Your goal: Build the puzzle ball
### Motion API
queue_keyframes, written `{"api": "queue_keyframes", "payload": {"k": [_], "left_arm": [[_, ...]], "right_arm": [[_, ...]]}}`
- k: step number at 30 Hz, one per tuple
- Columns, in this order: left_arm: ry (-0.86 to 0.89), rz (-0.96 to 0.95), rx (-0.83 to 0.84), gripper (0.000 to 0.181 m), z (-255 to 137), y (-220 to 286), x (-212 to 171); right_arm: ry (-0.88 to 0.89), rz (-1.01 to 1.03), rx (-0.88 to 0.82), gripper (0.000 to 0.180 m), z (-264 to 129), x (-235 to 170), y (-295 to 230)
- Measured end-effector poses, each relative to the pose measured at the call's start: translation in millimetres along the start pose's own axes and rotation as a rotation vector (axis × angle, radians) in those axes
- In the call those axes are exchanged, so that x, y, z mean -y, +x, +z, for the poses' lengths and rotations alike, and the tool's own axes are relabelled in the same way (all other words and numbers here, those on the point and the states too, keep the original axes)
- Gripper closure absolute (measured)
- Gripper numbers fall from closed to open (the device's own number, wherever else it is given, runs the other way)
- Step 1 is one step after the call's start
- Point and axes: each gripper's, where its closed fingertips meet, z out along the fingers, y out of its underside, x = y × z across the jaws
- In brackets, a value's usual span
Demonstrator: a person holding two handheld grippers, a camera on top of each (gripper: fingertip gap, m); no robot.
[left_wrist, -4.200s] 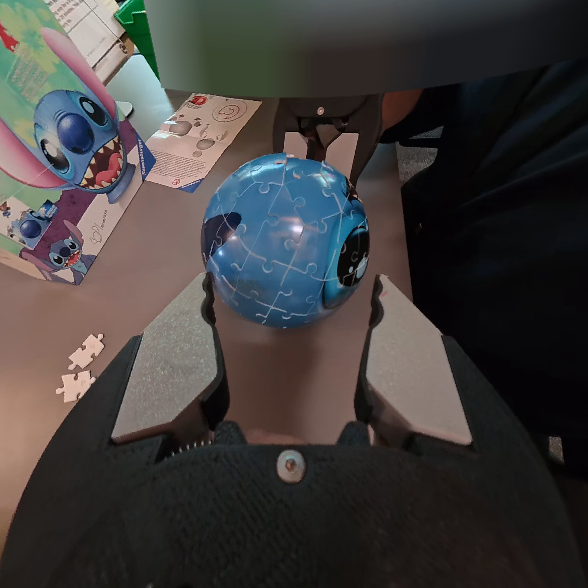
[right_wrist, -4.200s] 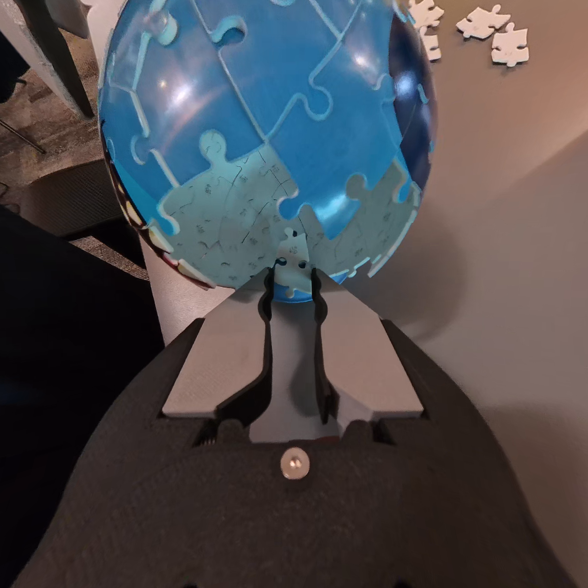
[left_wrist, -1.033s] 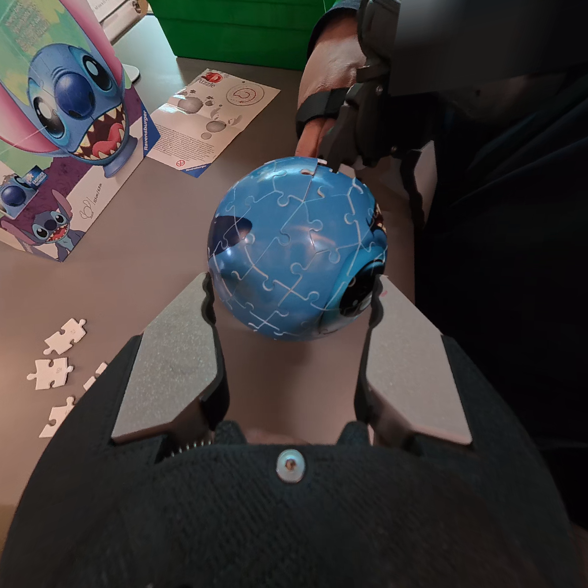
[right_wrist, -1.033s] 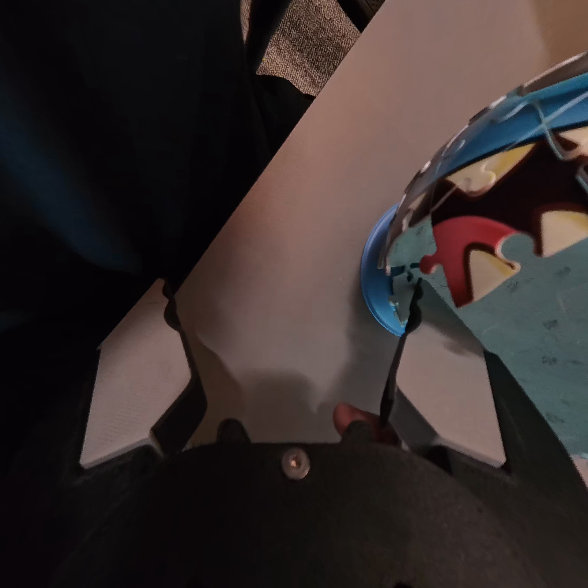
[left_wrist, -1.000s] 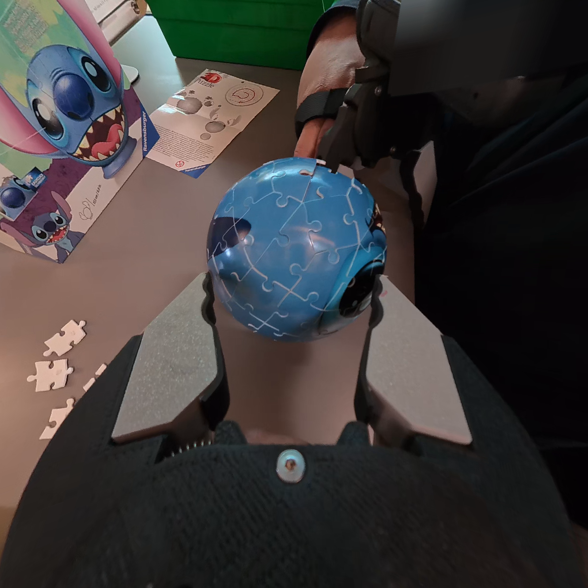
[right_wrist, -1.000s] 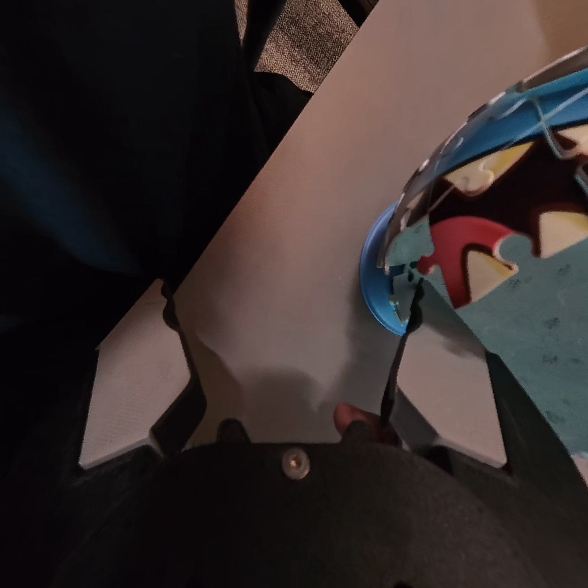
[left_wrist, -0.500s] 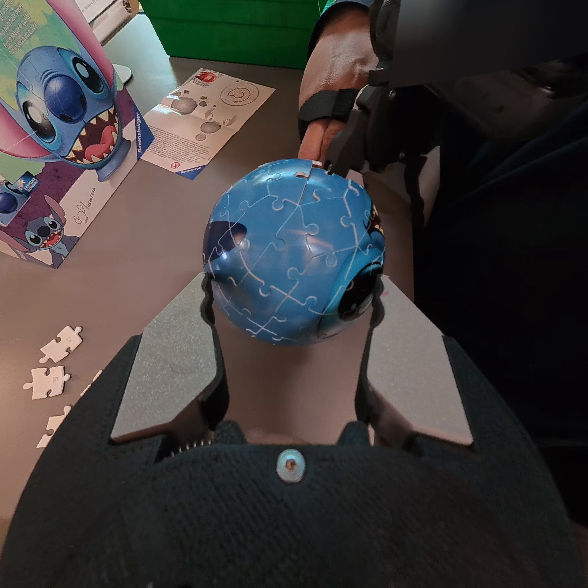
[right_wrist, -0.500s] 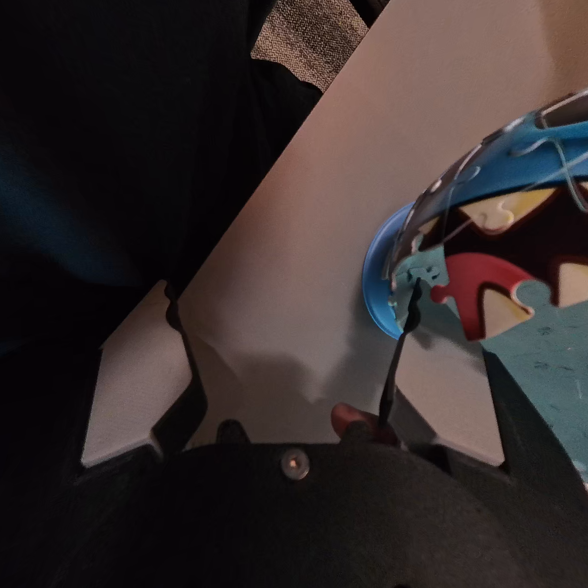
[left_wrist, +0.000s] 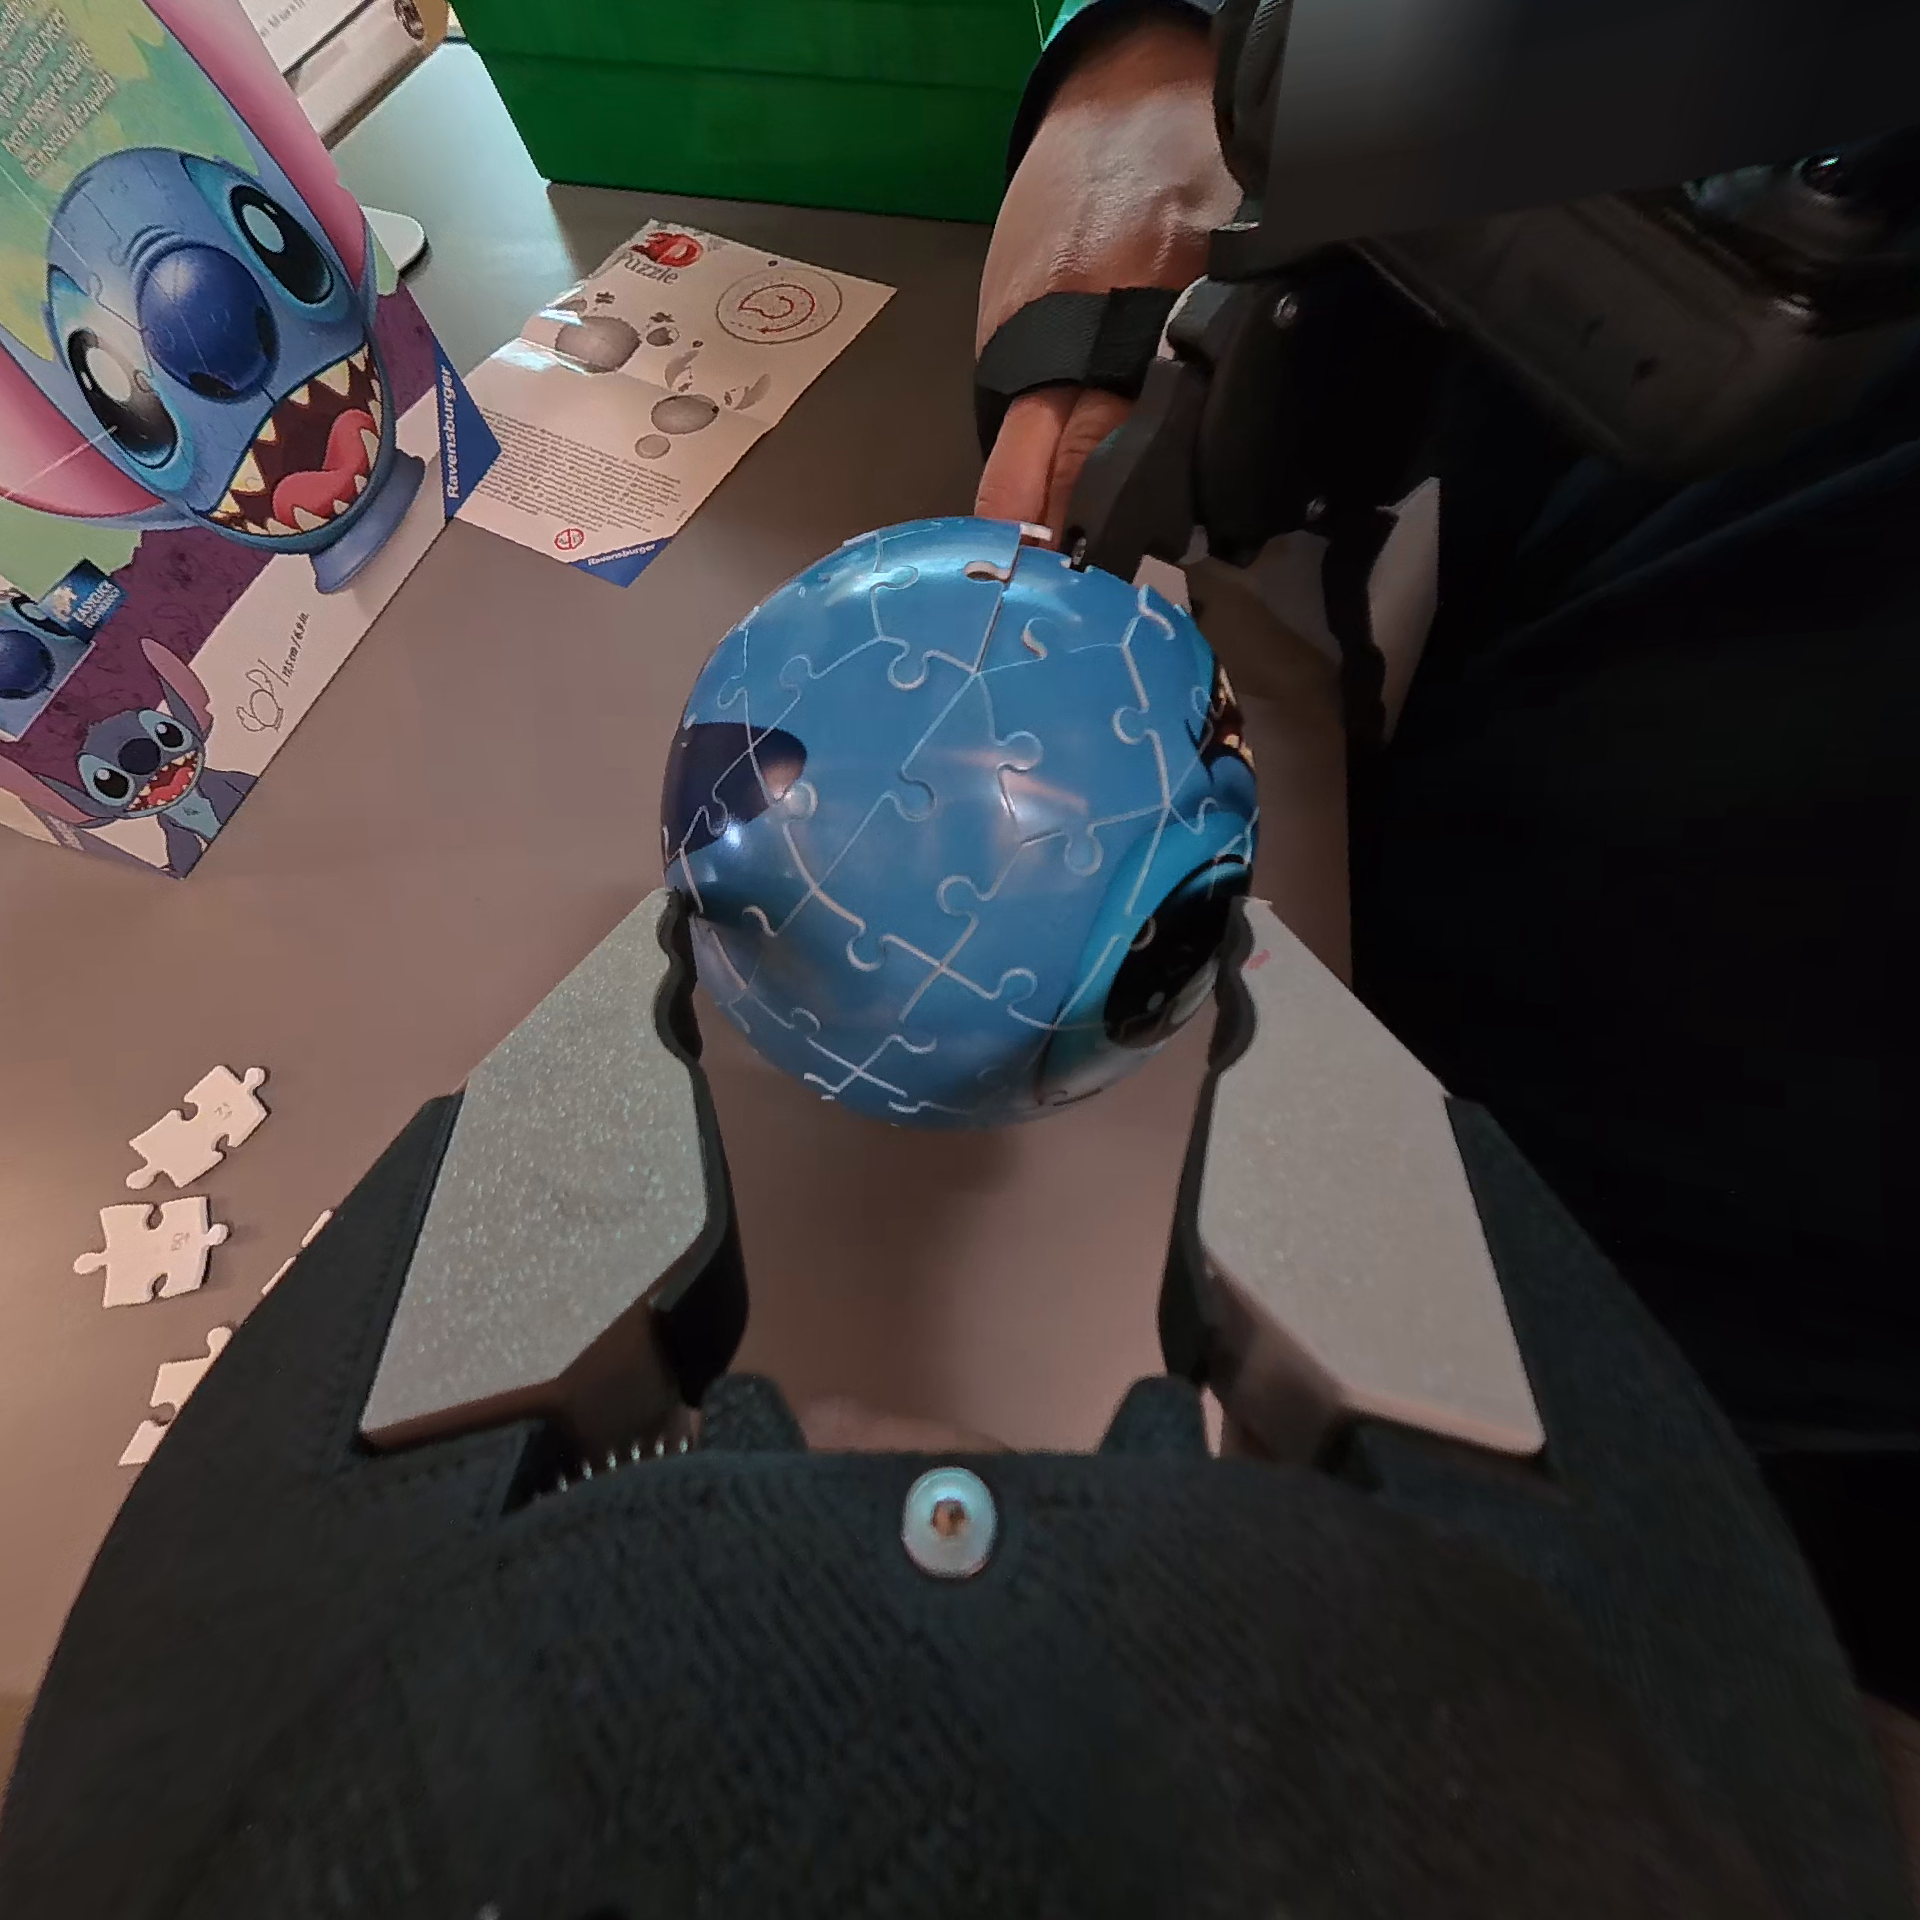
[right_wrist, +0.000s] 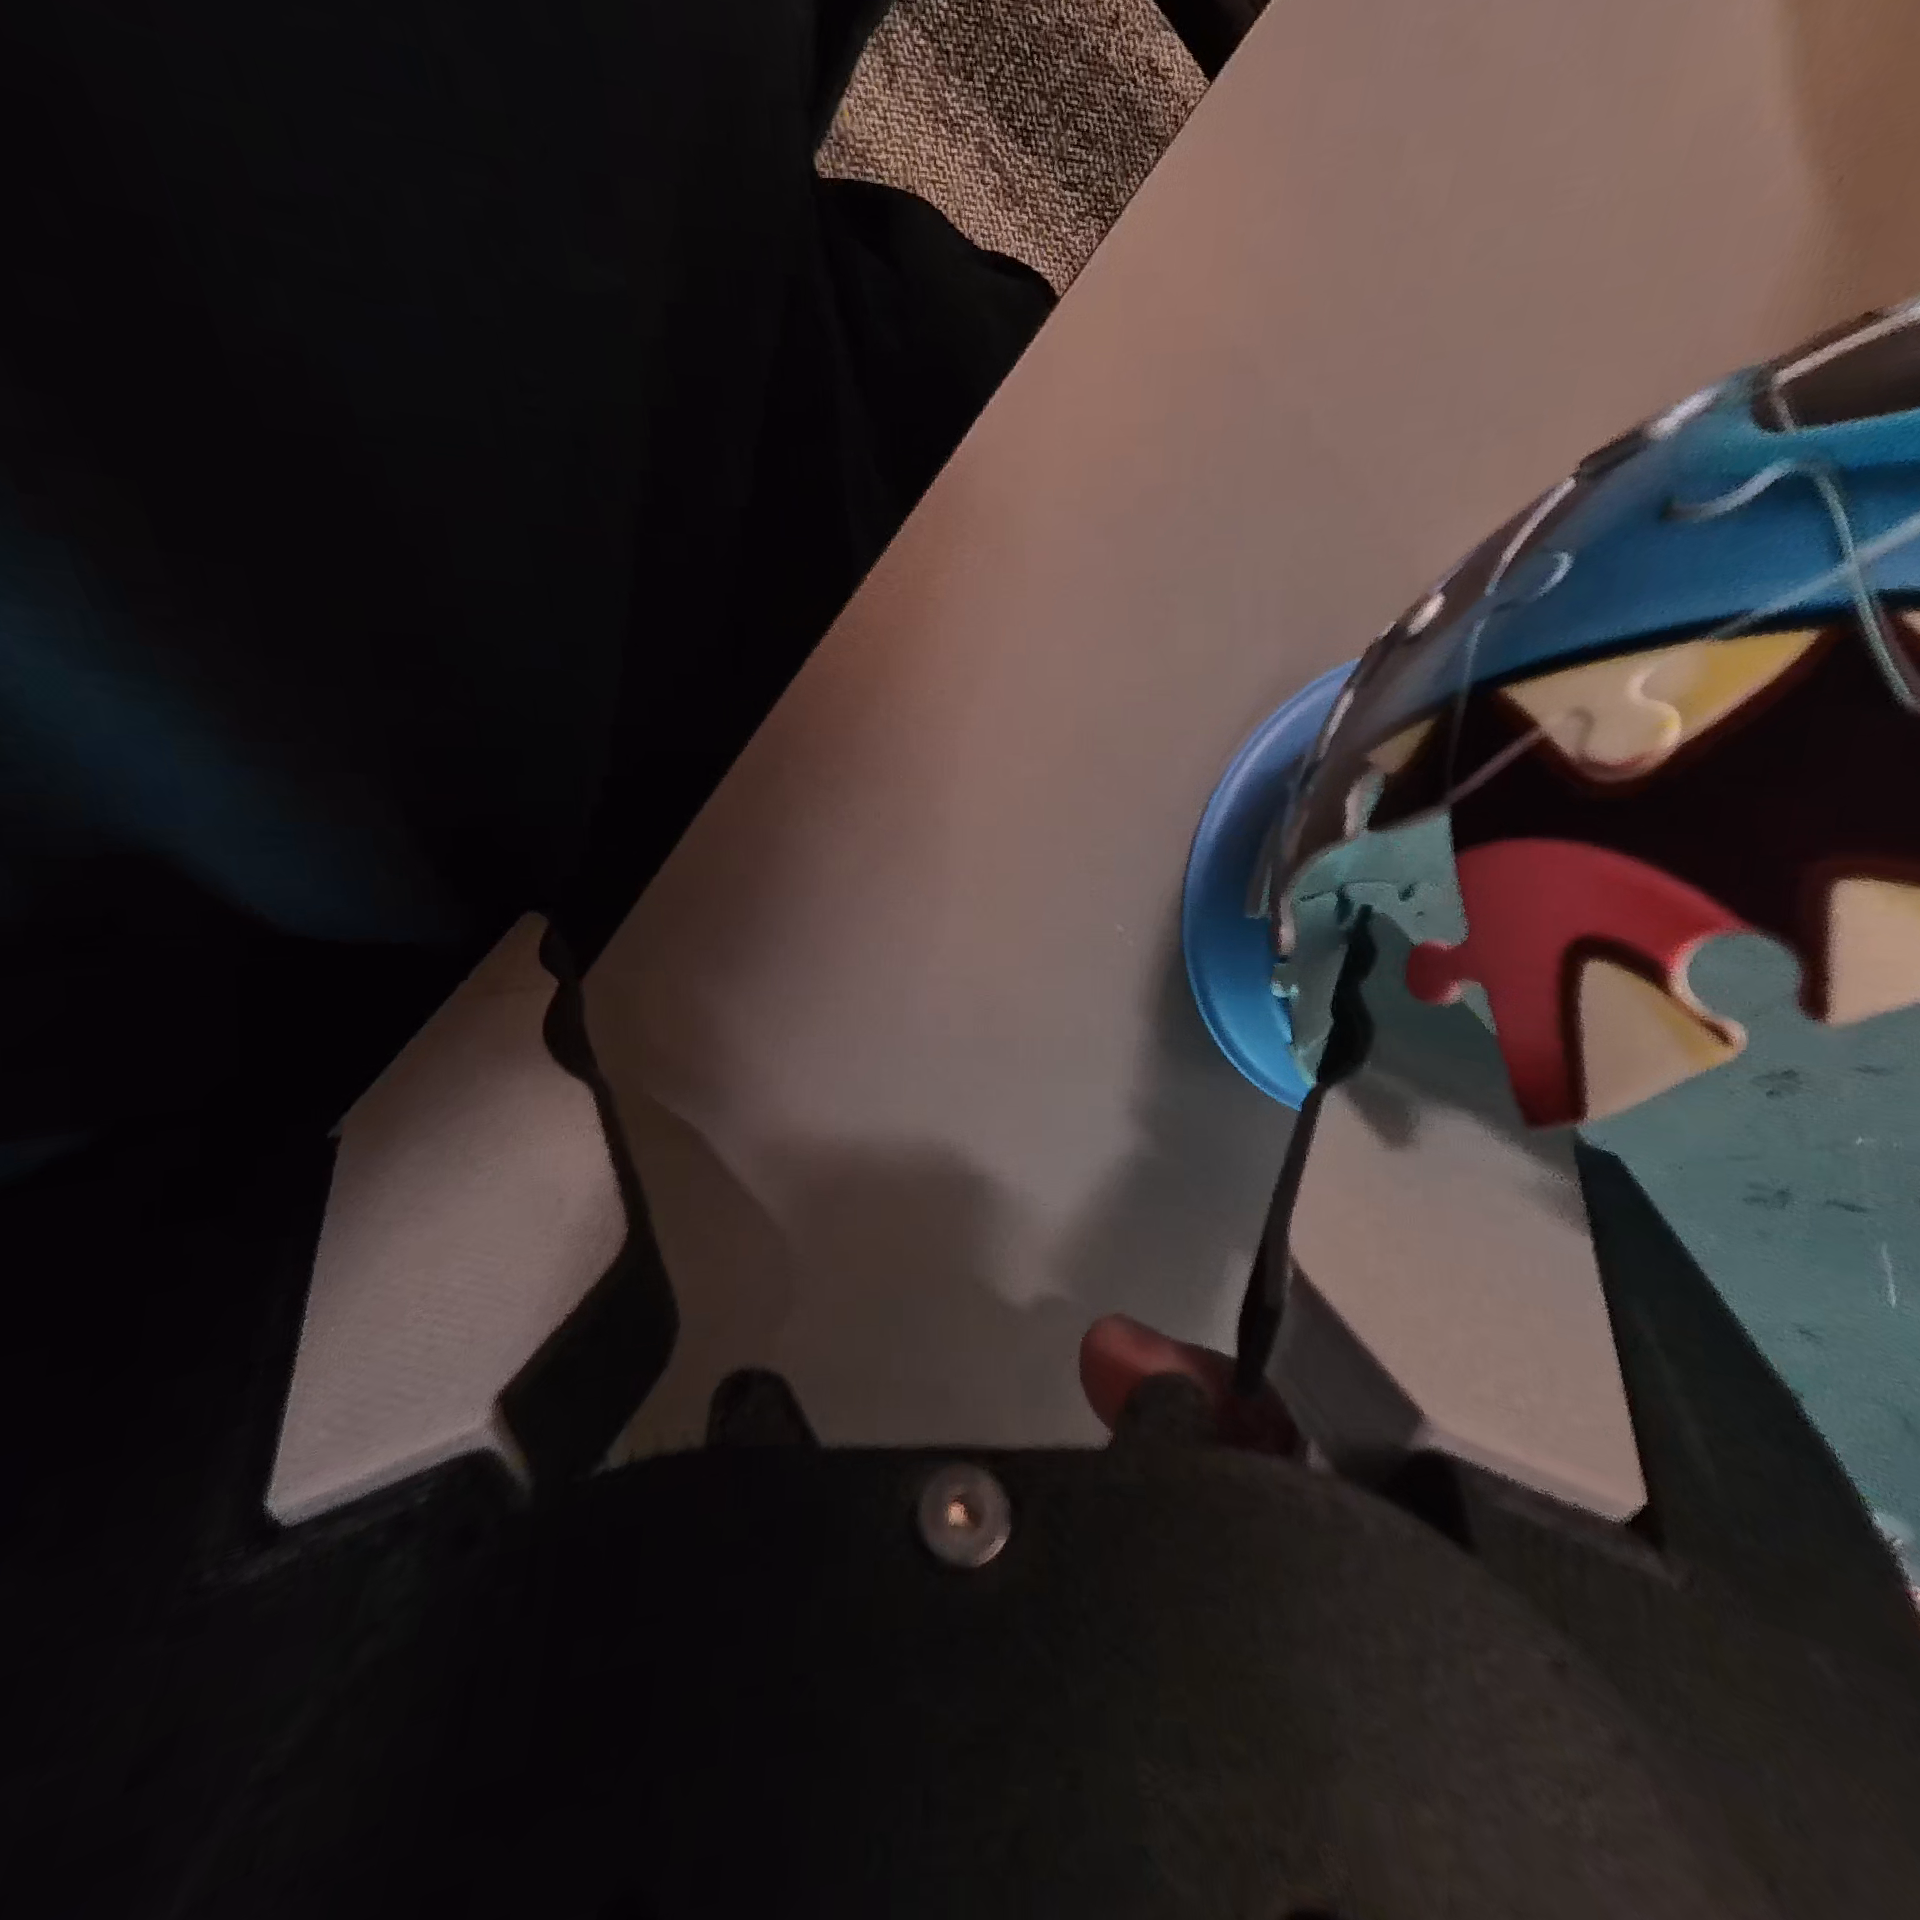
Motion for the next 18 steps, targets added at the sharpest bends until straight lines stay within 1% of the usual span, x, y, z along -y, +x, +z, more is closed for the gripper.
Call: {"api": "queue_keyframes", "payload": {"k": [11, 15, 18], "left_arm": [[0.002, 0.001, 0.0, 0.082, -0.1, 0.2, 0.1], [0.002, 0.0, -0.003, 0.082, -0.1, 0.3, 0.1], [-0.002, 0.002, -0.002, 0.082, 0.0, 0.3, 0.2]], "right_arm": [[0.006, -0.006, -0.013, 0.037, -1.5, 0.4, 3.0], [0.005, 0.013, -0.004, 0.03, -0.1, -0.8, 6.7], [0.002, 0.018, 0.014, 0.03, 1.3, -1.3, 5.9]]}}
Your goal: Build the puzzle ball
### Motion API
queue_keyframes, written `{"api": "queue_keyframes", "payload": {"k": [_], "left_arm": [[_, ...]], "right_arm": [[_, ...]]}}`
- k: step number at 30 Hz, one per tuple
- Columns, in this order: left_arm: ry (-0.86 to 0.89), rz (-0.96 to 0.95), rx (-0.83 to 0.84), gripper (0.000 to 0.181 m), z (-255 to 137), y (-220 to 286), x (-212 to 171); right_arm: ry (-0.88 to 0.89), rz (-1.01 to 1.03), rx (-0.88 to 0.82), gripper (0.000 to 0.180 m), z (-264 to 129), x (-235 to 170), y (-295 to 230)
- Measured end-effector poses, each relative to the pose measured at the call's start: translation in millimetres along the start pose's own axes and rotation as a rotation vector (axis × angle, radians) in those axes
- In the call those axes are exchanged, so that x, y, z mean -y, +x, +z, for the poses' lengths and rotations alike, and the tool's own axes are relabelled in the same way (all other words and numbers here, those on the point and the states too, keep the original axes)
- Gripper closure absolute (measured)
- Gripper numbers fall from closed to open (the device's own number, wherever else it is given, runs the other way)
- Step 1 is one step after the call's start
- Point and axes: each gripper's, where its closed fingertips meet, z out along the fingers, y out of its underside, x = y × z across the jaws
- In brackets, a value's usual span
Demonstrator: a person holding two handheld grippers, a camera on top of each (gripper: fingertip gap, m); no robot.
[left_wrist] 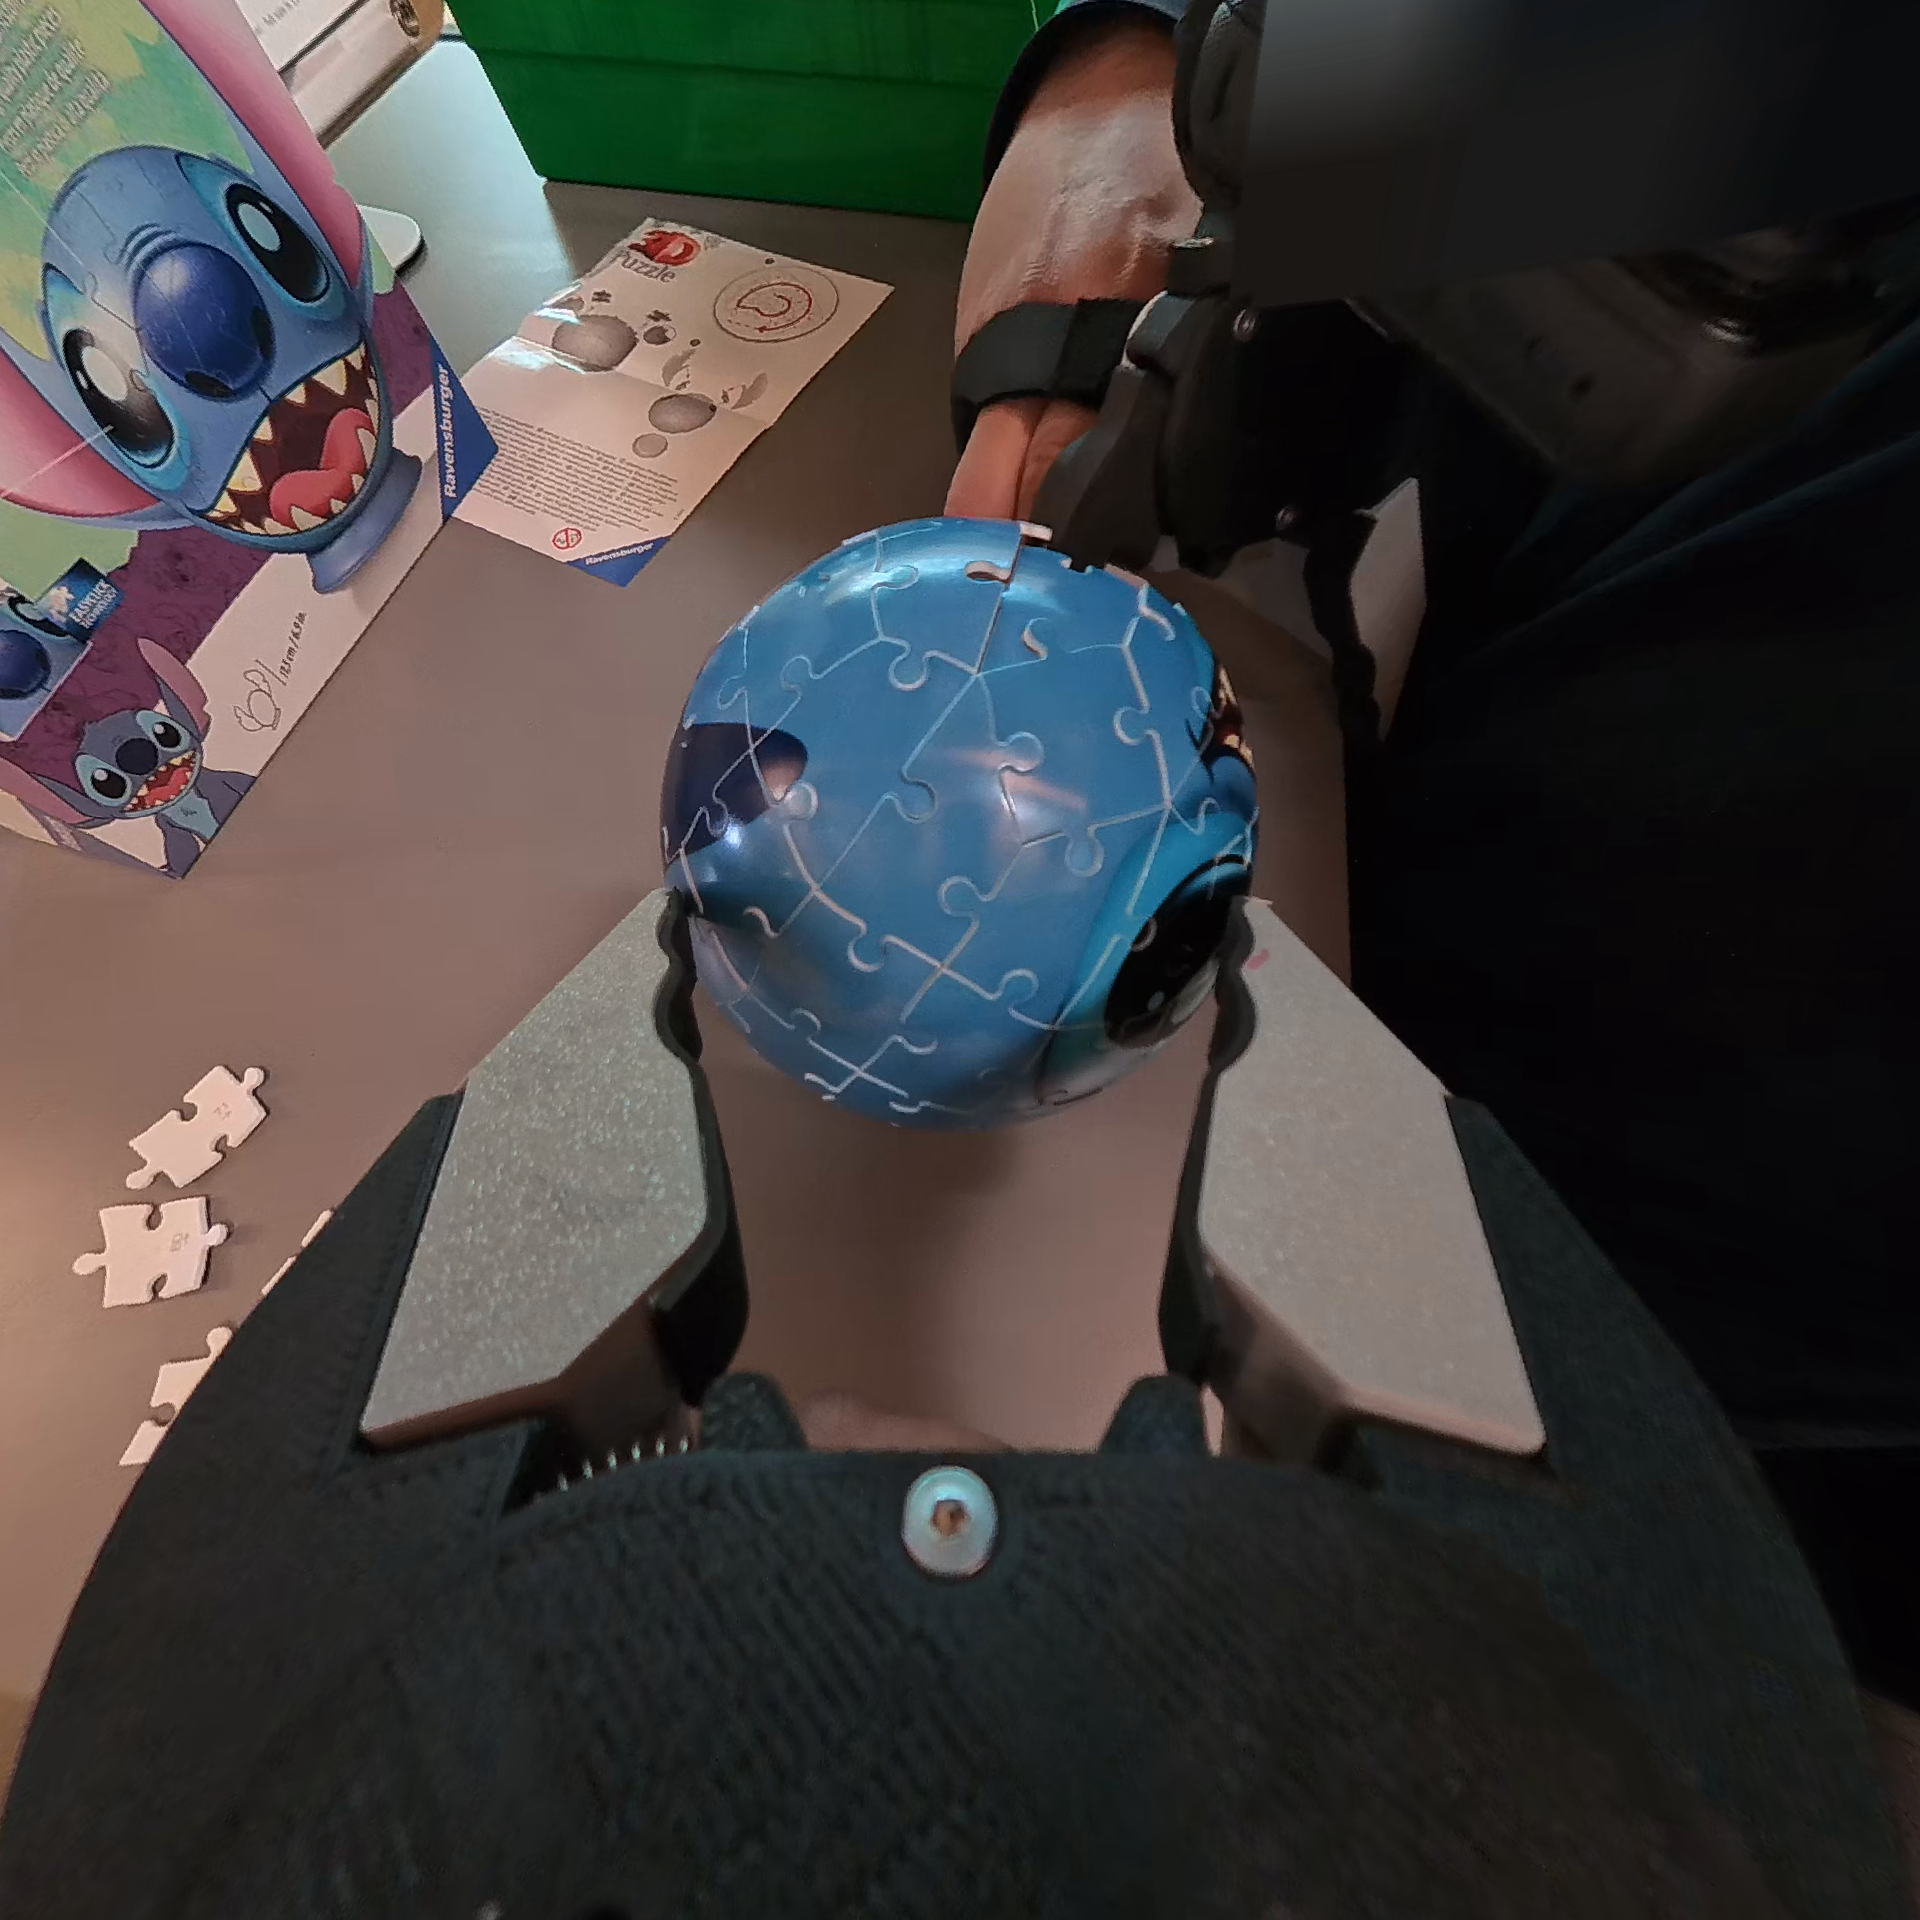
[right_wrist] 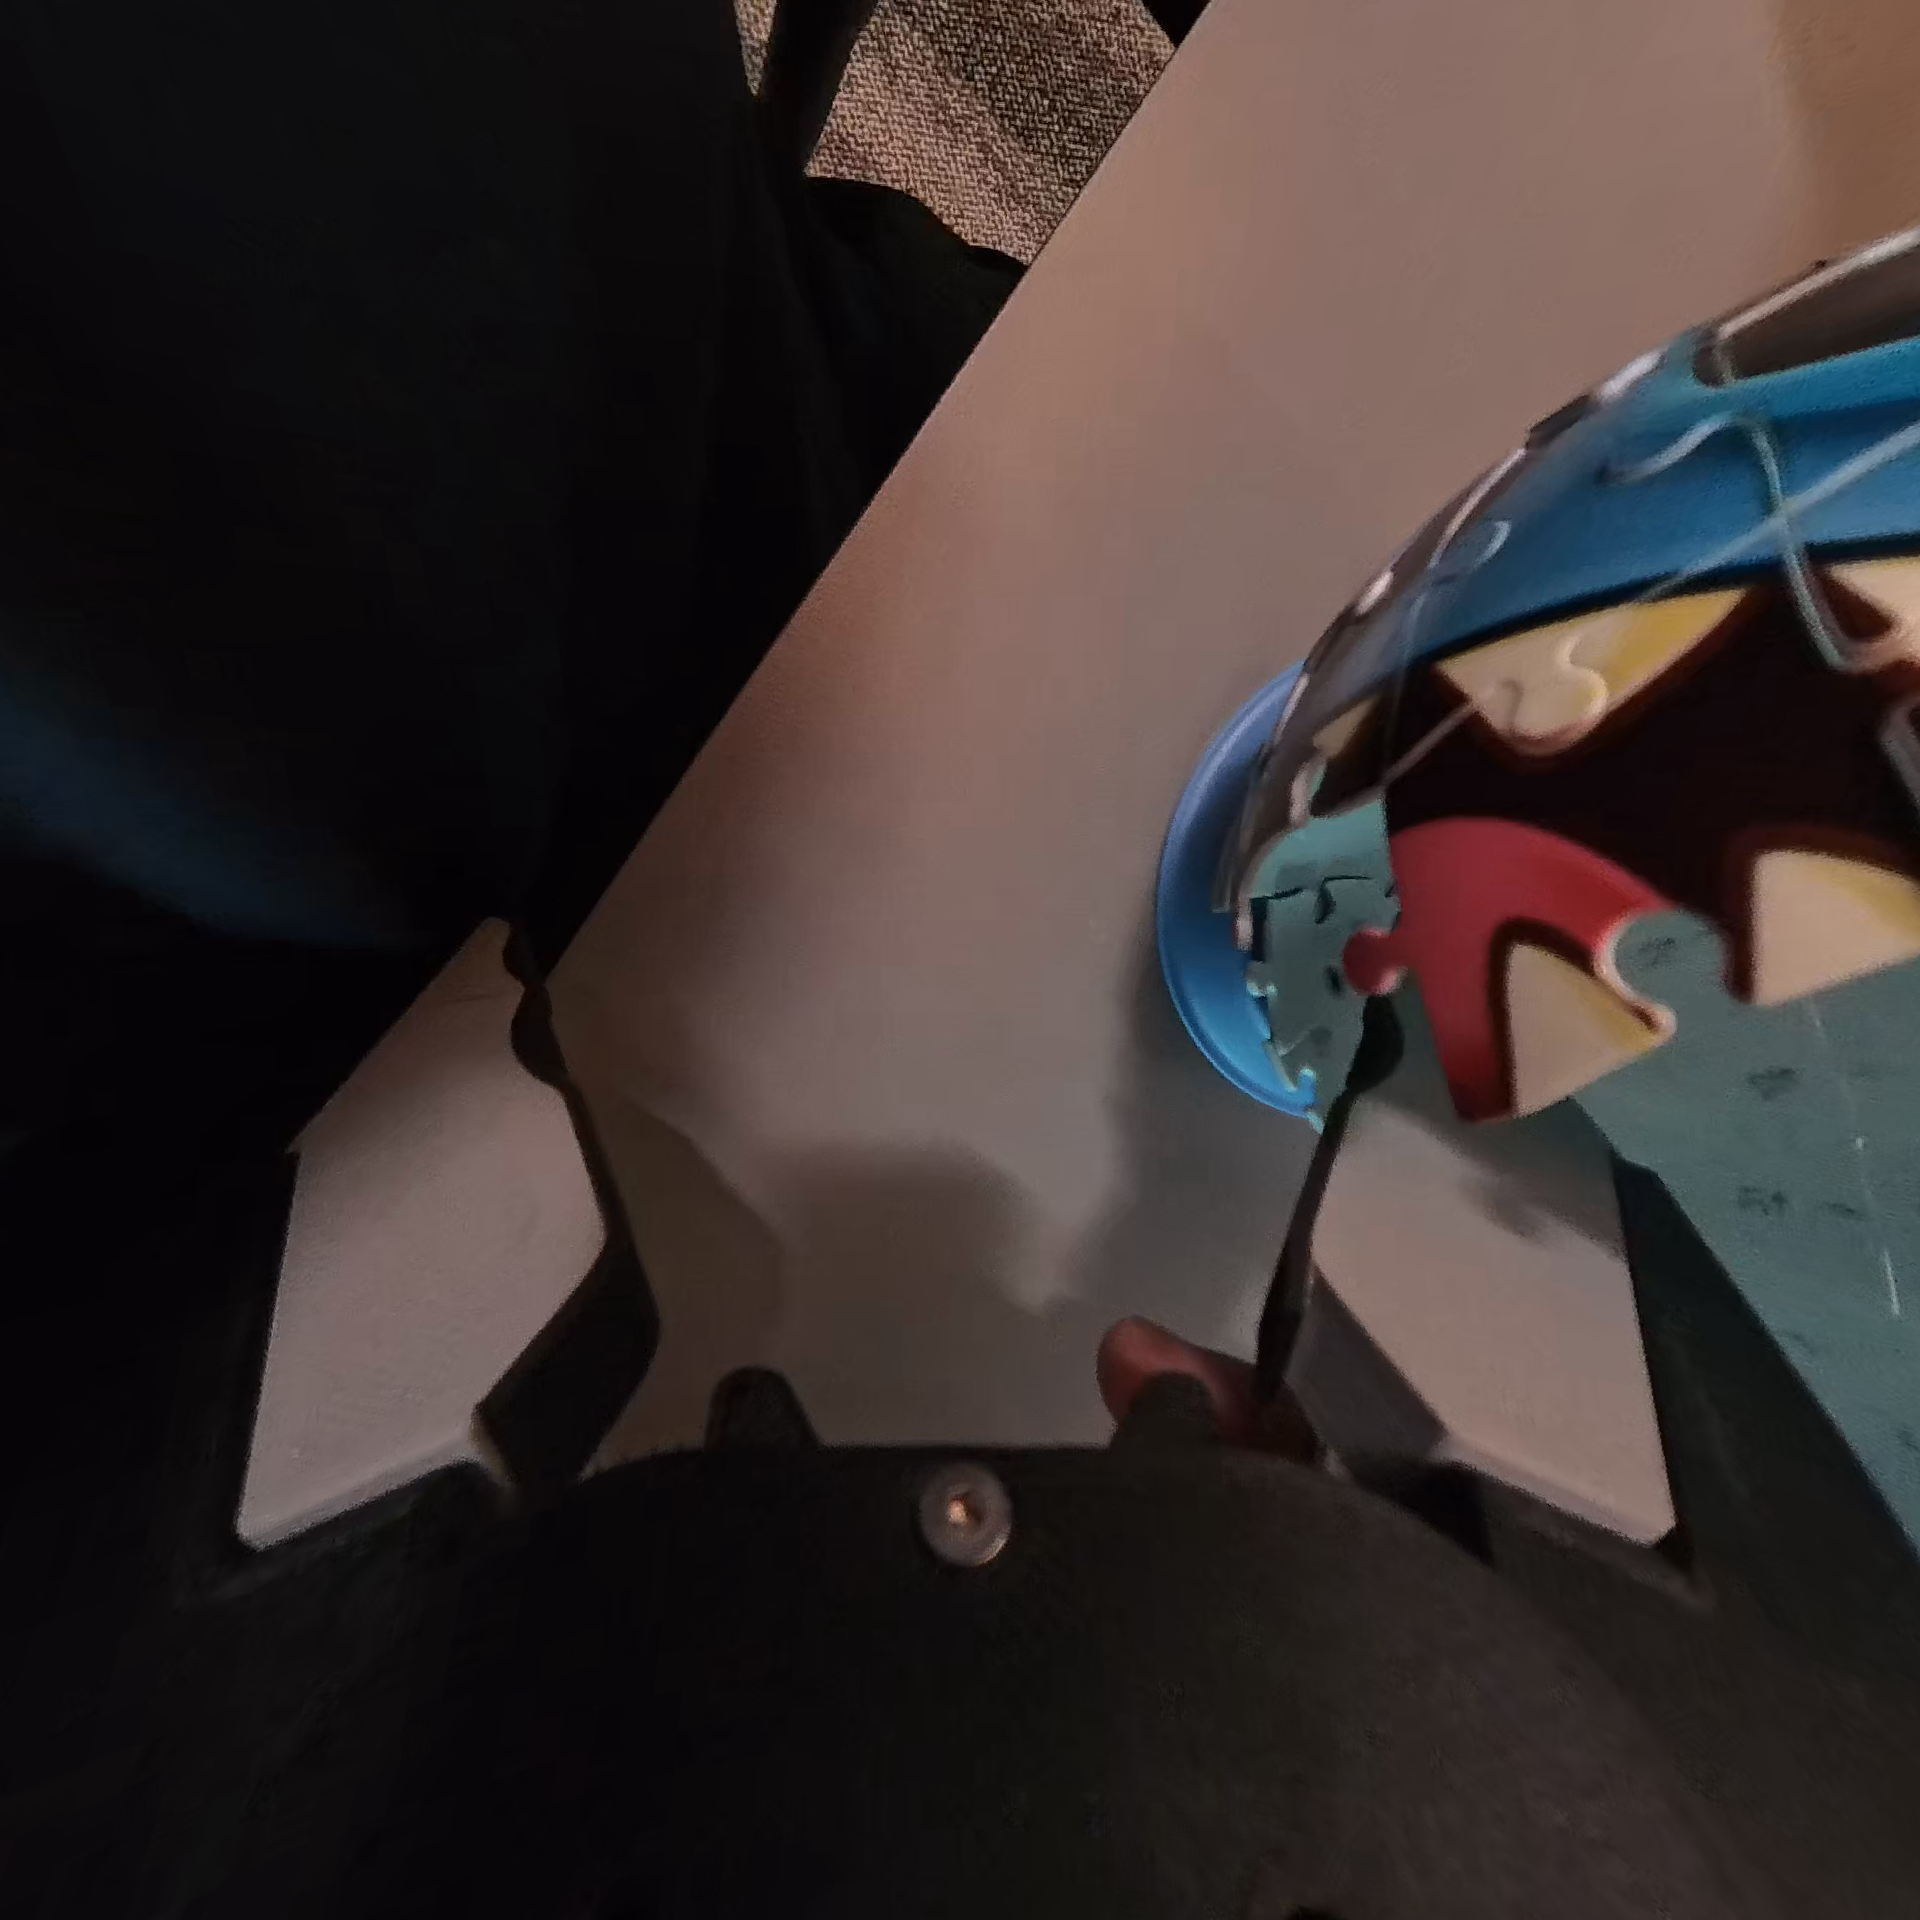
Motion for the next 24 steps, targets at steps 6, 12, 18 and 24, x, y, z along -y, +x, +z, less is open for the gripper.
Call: {"api": "queue_keyframes", "payload": {"k": [6, 12, 18, 24], "left_arm": [[0.009, -0.005, -0.002, 0.081, 0.7, -0.5, 0.6], [0.01, -0.005, -0.009, 0.081, 1.0, -0.6, 0.2], [0.009, -0.004, -0.019, 0.081, 1.5, -0.6, 0.1], [0.001, 0.0, -0.02, 0.08, 1.9, -0.6, 0.1]], "right_arm": [[-0.006, -0.003, 0.023, 0.03, 1.8, -0.4, -0.7], [-0.012, -0.007, 0.03, 0.029, 2.3, -0.7, -1.1], [-0.026, -0.014, 0.036, 0.029, 2.5, -1.6, -1.7], [-0.037, -0.028, 0.043, 0.029, 2.5, -2.3, -2.2]]}}
